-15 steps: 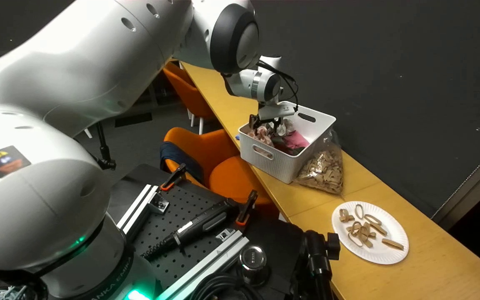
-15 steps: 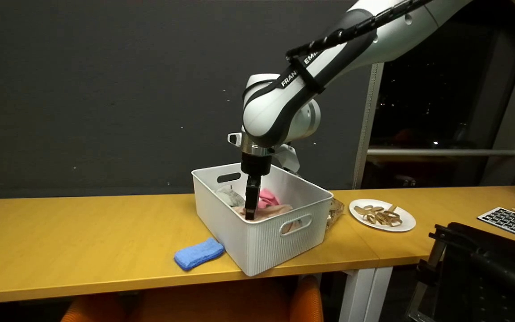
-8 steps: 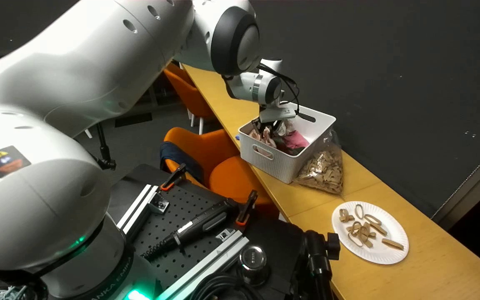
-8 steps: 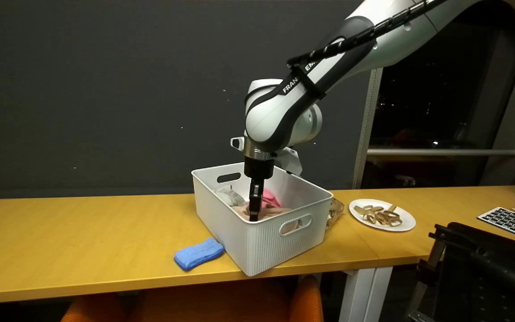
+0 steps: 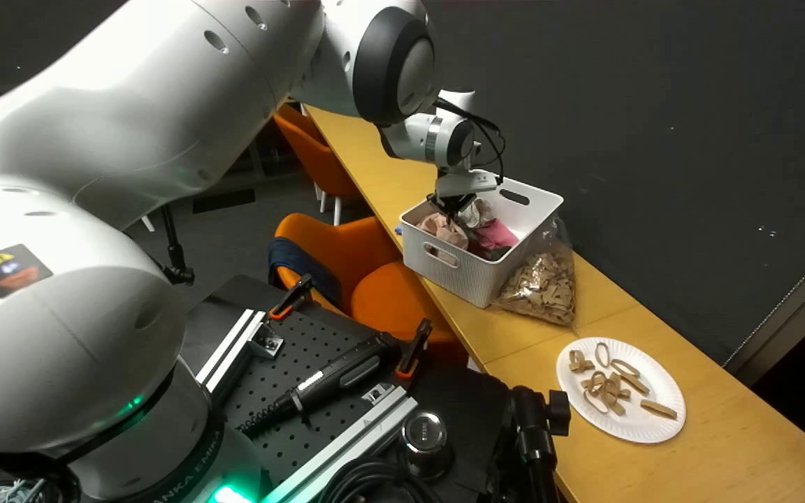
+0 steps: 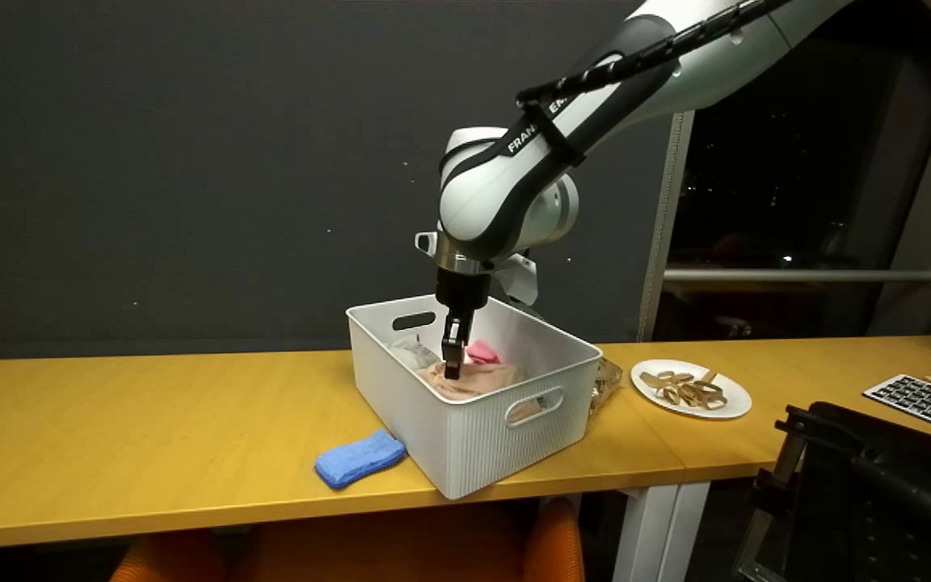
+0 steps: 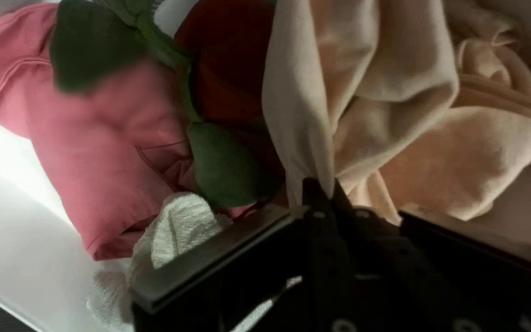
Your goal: Remove the blue shirt and peach shirt from the white storage container and put them on the backrest of the chair on the right.
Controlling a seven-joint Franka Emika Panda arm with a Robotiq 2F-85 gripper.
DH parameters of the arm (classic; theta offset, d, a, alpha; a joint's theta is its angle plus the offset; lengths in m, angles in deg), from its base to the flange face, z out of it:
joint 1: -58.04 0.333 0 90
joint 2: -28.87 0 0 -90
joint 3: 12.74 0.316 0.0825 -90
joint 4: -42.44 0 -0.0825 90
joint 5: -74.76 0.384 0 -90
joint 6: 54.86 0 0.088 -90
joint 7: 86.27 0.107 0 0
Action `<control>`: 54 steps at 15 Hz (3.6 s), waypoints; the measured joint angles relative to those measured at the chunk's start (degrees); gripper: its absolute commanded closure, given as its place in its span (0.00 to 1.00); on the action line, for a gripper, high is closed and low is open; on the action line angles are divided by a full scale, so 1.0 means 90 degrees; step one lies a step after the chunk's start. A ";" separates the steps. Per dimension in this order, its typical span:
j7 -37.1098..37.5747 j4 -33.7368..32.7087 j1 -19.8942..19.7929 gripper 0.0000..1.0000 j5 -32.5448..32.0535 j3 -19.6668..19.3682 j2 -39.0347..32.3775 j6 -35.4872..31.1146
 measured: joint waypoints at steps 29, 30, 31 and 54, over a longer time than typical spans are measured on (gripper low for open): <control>0.0659 0.2934 0.1255 0.99 -0.0035 0.0910 0.3675 0.1601; 0.0658 0.2980 0.1255 0.99 -0.0119 0.0860 0.3565 0.1600; 0.0658 0.3004 0.1256 0.99 -0.0205 0.0814 0.3444 0.1600; -0.0679 0.2264 0.2310 0.99 -0.0511 0.1519 0.1680 0.2997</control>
